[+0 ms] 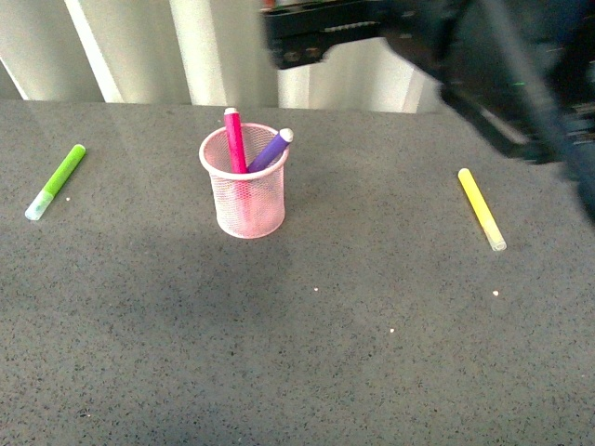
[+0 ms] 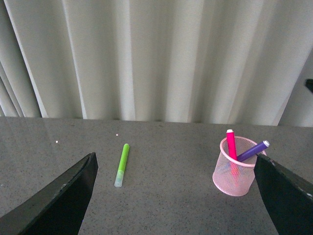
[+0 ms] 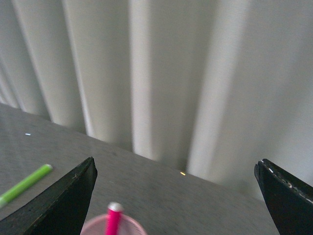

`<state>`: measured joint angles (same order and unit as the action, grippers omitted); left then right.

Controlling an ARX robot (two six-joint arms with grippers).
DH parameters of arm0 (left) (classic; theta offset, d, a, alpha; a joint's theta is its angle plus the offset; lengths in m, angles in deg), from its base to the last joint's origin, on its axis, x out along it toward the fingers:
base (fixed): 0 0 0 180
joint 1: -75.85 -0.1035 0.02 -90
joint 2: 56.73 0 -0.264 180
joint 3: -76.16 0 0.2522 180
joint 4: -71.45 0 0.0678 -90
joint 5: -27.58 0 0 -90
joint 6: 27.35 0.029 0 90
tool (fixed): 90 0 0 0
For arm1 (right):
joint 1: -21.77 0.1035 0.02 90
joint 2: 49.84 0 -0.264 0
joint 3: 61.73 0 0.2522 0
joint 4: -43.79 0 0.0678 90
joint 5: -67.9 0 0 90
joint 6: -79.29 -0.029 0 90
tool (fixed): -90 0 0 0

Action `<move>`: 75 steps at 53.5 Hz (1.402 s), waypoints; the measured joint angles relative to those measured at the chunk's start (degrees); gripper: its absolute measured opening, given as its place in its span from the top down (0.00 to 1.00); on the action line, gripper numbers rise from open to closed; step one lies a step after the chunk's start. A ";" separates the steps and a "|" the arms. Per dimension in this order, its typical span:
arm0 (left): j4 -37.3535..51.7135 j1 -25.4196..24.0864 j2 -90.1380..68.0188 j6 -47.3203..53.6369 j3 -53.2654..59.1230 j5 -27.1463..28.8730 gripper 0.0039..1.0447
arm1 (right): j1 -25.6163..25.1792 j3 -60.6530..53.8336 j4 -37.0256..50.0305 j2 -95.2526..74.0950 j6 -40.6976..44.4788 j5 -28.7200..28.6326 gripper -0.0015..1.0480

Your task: Insert purple and pink pens into pink cup

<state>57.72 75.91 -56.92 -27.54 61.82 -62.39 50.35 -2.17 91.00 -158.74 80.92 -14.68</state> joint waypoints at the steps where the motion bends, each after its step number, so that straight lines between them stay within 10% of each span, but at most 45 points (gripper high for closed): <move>1: 0.00 0.00 0.00 0.00 0.00 0.00 0.06 | -0.48 -0.70 -0.85 0.92 -0.04 -0.02 0.07; 16: 0.00 0.00 -0.04 0.00 0.00 -0.07 0.06 | -4.76 -7.26 -6.73 10.67 -1.46 1.03 0.07; 22: 0.00 0.00 0.00 0.00 0.00 0.00 0.06 | -5.29 -12.92 3.13 11.54 -0.74 12.00 0.25; 46: 0.00 0.00 0.04 0.00 0.00 0.02 0.06 | -16.00 -33.79 4.04 31.01 -0.66 4.24 0.96; 75: 0.00 0.00 0.04 0.00 0.00 0.02 0.06 | -23.69 -43.43 -11.98 56.61 -1.01 -2.78 0.97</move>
<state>57.72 75.91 -56.88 -27.54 61.82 -62.37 26.66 -45.60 79.02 -102.13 79.92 -17.45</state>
